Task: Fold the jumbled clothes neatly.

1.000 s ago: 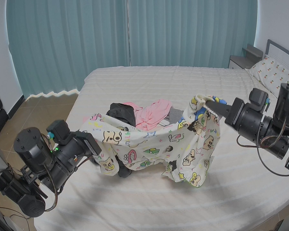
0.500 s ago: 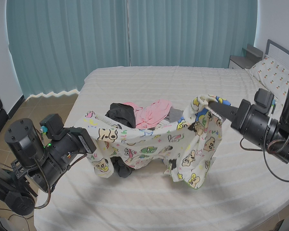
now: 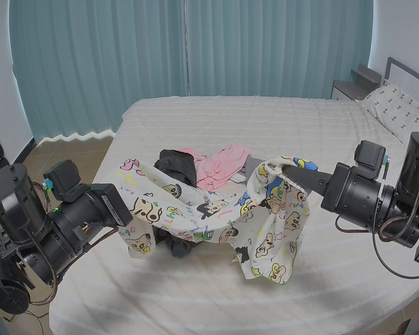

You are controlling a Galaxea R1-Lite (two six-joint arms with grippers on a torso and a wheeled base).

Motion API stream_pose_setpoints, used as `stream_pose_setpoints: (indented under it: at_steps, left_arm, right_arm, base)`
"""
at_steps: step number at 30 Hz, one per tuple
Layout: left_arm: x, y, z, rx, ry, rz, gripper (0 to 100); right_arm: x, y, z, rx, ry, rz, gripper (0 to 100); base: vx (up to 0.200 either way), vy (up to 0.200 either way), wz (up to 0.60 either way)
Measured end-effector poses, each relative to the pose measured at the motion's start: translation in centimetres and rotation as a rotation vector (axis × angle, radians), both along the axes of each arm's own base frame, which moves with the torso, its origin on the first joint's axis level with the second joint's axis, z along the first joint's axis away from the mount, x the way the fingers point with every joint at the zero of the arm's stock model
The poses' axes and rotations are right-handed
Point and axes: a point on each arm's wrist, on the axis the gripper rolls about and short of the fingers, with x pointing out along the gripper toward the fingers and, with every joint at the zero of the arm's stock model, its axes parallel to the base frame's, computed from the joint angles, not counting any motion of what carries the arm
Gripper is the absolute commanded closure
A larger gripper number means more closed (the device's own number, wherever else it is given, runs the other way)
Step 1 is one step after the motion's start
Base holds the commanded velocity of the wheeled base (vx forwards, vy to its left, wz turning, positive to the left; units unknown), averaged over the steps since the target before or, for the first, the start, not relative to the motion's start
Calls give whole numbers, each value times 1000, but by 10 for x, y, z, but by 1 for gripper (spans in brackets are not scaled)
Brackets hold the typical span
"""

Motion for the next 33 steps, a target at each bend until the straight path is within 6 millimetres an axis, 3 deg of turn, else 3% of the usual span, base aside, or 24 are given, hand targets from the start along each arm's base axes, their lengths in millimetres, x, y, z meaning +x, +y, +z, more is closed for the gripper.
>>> stream_pose_setpoints:
  at_steps: [7, 19, 26, 33]
  left_arm:
    - [-6, -2, 14, -70, 4, -26, 100]
    - [-14, 3, 43, -176, -38, -48, 100]
    - [-19, 6, 28, -195, 31, -54, 100]
    - [-21, 6, 19, -207, 74, -58, 100]
  right_arm:
    - [0, 4, 4, 13, -10, 41, 100]
    - [-9, -4, 35, 108, -121, 47, 100]
    - [-11, -6, 19, 72, -74, 46, 100]
    - [-15, -9, 12, 90, -22, 49, 100]
  base:
    - [0, 0, 0]
    - [0, 0, 0]
    - [0, 0, 0]
    - [-200, 0, 0]
